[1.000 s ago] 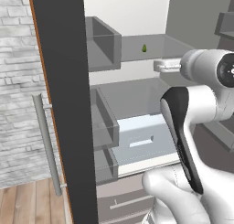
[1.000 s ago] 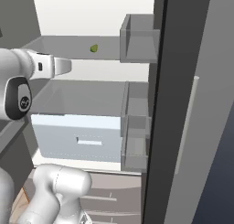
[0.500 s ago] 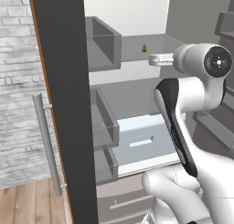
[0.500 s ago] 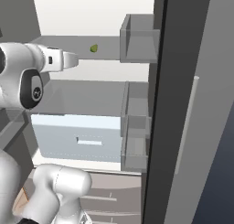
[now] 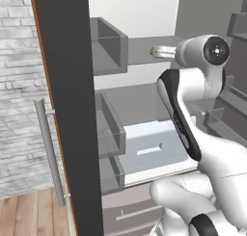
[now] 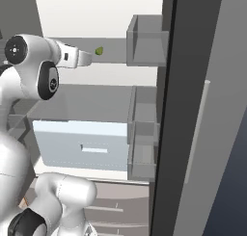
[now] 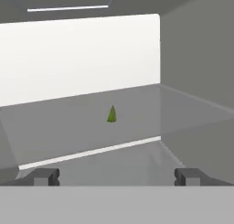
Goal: There is a bowl on the dining counter. Grab a lemon wedge from the fridge and place it in the bowl. Then get the liquor bottle and glass cup from the cabinet and place them next to the bowl.
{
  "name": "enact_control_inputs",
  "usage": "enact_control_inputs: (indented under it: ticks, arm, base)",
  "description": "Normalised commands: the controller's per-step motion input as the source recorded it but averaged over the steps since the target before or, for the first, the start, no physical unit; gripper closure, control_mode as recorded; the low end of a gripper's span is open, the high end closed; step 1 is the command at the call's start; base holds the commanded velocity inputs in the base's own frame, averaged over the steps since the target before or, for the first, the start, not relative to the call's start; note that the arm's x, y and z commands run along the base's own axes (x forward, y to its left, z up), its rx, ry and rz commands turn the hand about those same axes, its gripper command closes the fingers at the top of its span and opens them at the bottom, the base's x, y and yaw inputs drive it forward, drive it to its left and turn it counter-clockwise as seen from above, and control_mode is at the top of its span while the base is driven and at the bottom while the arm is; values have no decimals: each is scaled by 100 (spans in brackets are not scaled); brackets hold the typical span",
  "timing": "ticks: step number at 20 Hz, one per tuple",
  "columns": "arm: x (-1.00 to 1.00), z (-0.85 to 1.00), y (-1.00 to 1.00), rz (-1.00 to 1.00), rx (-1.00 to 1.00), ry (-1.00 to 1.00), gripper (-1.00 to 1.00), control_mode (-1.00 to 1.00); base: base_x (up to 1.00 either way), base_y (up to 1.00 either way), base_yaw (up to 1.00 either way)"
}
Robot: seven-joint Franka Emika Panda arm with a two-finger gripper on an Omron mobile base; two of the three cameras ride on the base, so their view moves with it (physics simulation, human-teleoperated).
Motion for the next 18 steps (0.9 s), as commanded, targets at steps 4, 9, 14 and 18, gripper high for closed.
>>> enact_control_inputs:
  ticks: [4, 9, 14, 18]
  arm:
    - [54, 4, 0, -8, 12, 13, -100, -100]
    - [28, 4, 3, -7, 1, 3, -100, -100]
    - [7, 18, 19, -1, -5, -4, -100, -100]
    - [9, 2, 9, 0, 0, 0, -100, -100]
  base:
    - [0, 0, 0]
    - [0, 0, 0]
    - [0, 0, 0]
    - [0, 0, 0]
